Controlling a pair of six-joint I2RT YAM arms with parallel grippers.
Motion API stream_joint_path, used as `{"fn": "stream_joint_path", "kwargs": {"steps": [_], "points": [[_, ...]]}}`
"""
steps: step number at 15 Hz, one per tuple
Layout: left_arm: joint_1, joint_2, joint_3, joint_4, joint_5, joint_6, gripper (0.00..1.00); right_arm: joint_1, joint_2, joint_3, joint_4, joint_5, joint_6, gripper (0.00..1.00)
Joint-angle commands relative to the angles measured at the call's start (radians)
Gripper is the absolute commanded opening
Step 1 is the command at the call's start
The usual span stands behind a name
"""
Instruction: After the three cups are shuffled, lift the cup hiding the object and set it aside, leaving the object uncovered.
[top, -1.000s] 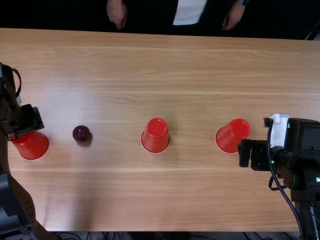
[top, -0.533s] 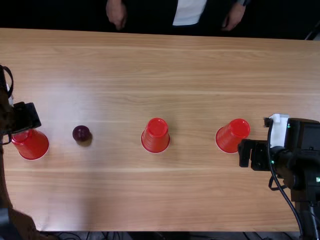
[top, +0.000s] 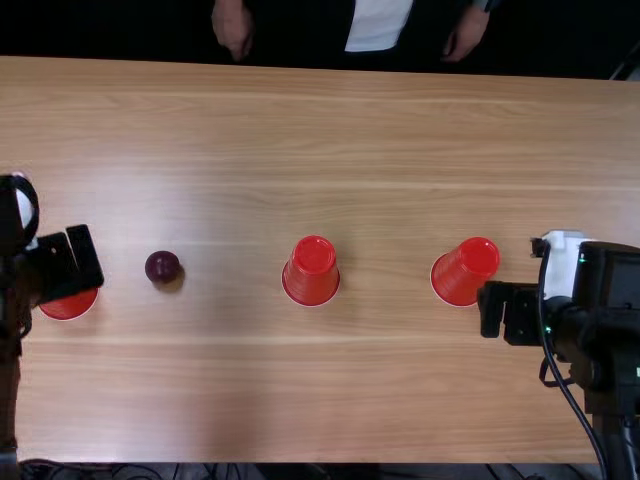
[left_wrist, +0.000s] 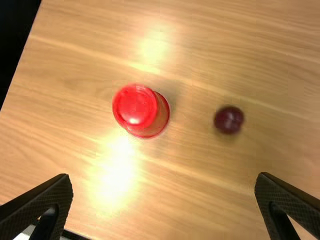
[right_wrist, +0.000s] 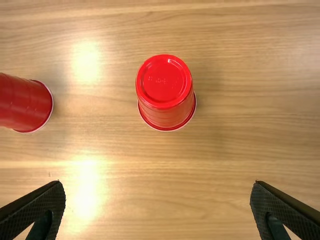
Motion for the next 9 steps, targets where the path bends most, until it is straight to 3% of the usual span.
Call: {"fn": "stream_joint_path", "kwargs": {"steps": [1,5,9], "points": [[-0.036,-0.044,-0.006,-0.020,-0.003,-0.004,1.00,0.016,-0.016,-0.004,0.000,-0.007,-0.003,1.00],[-0.142,-0.202,-0.171,-0.018,-0.001,-0.010,1.00,0.030,-0.027,-0.023,-0.001,-0.009,0.001,1.00],[-0.148,-0.343,-0.369,0.056,-0.001,-0.012,1.00,0.078,-0.159,-0.075,0.000,-0.009,0.004,1.00]]}}
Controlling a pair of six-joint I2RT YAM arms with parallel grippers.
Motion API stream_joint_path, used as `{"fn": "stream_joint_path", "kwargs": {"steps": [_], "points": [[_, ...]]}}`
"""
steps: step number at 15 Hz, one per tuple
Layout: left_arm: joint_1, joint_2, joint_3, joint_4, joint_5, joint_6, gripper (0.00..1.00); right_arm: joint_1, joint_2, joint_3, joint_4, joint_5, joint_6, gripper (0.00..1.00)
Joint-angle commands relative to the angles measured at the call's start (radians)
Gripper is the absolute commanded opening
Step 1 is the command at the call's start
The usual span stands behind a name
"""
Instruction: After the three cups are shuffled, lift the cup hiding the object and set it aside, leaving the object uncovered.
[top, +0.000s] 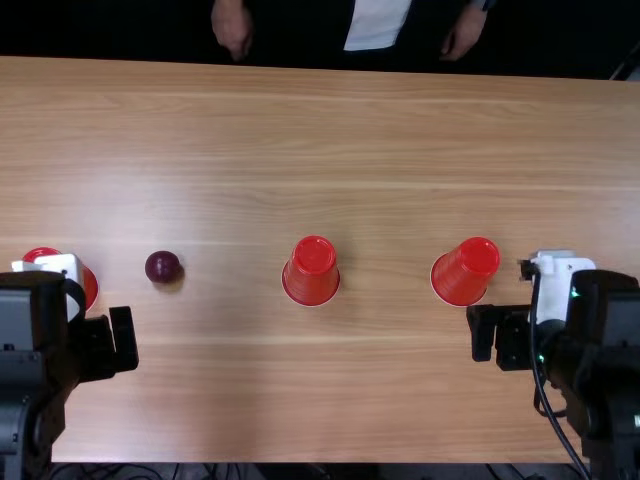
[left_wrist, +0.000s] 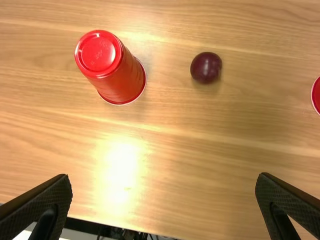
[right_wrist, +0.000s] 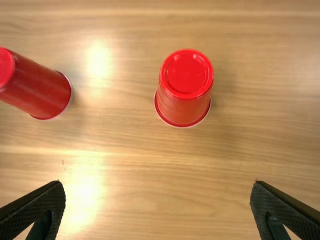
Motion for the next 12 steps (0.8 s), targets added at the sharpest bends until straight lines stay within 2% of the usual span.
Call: {"fn": "stream_joint_path", "kwargs": {"steps": [1,5,8,12], "points": [[-0.007,-0.059,-0.062,0.019,-0.003,-0.011,1.00,0.012,-0.047,-0.035,-0.001,-0.006,0.004,1.00],[-0.004,-0.274,-0.274,0.111,-0.005,-0.006,1.00,0.009,-0.252,-0.148,0.010,-0.005,0.010,1.00],[-0.003,-0.464,-0.457,0.238,-0.005,-0.007,1.00,0.001,-0.465,-0.325,0.185,-0.003,0.010,1.00],[0.002,-0.696,-0.696,0.429,-0.008,-0.004,1.00,0.000,-0.783,-0.489,0.216,0.003,0.000,1.00]]}}
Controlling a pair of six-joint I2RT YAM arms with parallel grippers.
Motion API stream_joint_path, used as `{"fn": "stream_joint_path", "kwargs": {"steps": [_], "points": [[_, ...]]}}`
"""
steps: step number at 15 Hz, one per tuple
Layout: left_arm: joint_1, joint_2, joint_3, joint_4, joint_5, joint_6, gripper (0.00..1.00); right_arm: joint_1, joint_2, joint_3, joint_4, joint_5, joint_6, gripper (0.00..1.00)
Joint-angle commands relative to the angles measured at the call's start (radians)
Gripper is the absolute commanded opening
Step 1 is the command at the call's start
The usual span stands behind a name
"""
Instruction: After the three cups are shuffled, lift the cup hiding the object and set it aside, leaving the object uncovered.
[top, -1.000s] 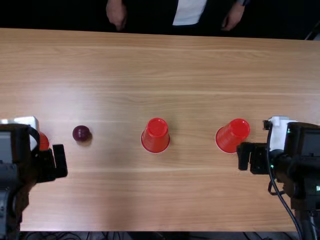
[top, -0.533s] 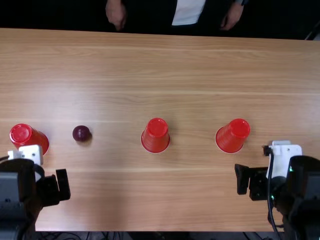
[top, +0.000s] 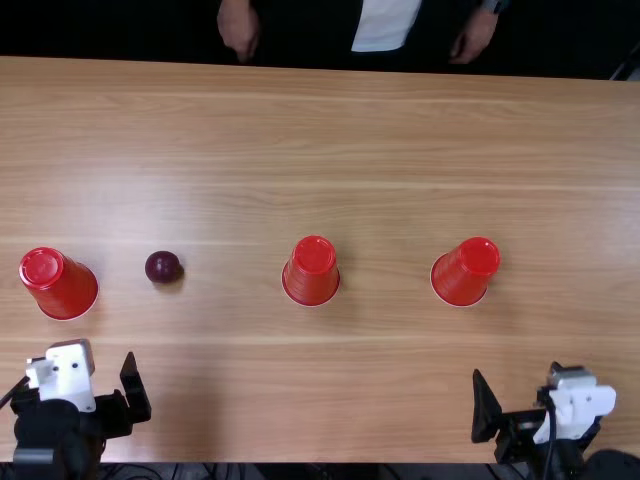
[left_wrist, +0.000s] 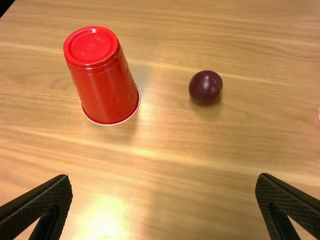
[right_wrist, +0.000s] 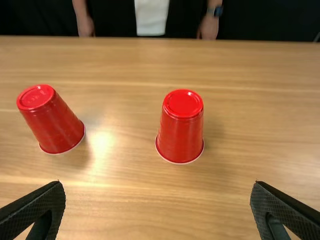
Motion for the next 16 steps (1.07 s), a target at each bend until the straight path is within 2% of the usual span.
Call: {"fn": "stream_joint_path", "kwargs": {"steps": [1,3,4,6,10,14,16], "points": [[0.001,-0.091,-0.060,0.039,-0.005,-0.003,1.00,-0.002,-0.080,-0.048,0.006,0.004,0.000,1.00],[-0.006,-0.186,-0.150,0.106,-0.001,0.001,1.00,-0.031,-0.203,-0.100,0.015,0.008,0.007,1.00],[-0.017,-0.242,-0.192,0.133,0.000,0.005,1.00,-0.055,-0.229,-0.128,0.047,0.008,0.000,1.00],[-0.033,-0.299,-0.265,0.234,0.000,0.005,1.00,-0.095,-0.229,-0.168,0.111,0.008,-0.006,1.00],[-0.029,-0.318,-0.322,0.330,-0.007,0.007,1.00,-0.097,-0.229,-0.223,0.188,0.004,-0.006,1.00],[-0.033,-0.318,-0.460,0.689,0.000,0.005,1.00,-0.097,-0.229,-0.363,0.579,0.002,0.009,1.00],[-0.033,-0.318,-0.523,0.766,0.000,0.005,1.00,-0.097,-0.229,-0.472,0.811,0.002,0.007,1.00]]}}
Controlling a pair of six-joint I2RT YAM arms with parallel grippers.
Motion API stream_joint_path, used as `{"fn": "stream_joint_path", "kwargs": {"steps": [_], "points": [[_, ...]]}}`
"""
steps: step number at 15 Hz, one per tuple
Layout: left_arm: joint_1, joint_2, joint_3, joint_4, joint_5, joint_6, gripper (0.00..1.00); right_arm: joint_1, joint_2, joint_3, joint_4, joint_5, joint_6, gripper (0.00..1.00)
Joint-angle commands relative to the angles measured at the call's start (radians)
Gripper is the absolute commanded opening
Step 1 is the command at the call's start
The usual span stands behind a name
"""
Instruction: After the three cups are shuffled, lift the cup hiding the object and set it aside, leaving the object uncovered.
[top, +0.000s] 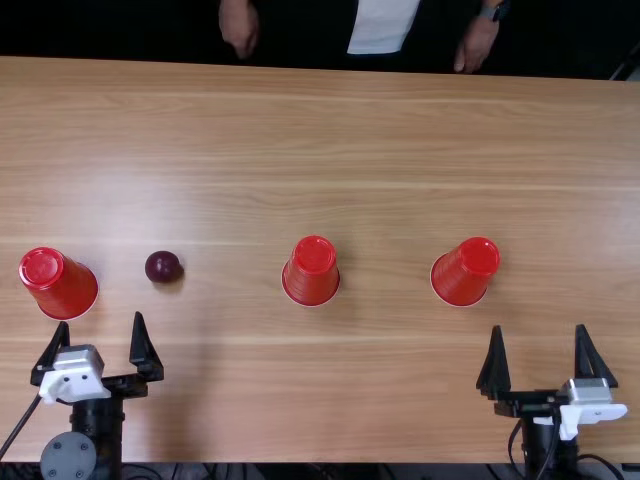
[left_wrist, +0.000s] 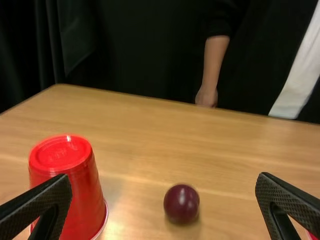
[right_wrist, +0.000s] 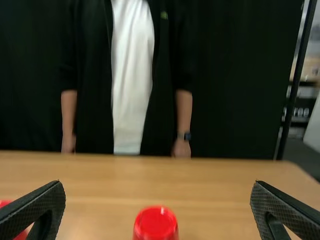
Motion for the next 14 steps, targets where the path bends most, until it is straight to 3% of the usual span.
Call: {"fn": "stream_joint_path", "kwargs": {"steps": [1,4,9,14], "points": [[-0.007,-0.012,-0.036,0.017,0.000,0.004,1.00,-0.009,-0.006,-0.073,0.083,0.000,0.008,1.00],[-0.007,-0.012,-0.082,0.019,0.000,0.004,1.00,-0.009,-0.006,-0.184,0.181,-0.007,0.006,1.00],[-0.007,-0.012,-0.082,0.017,-0.002,0.006,1.00,-0.004,-0.006,-0.248,0.148,-0.002,0.017,1.00],[-0.009,-0.012,-0.082,0.015,0.000,0.004,1.00,-0.007,-0.006,-0.251,0.140,-0.002,0.008,1.00]]}}
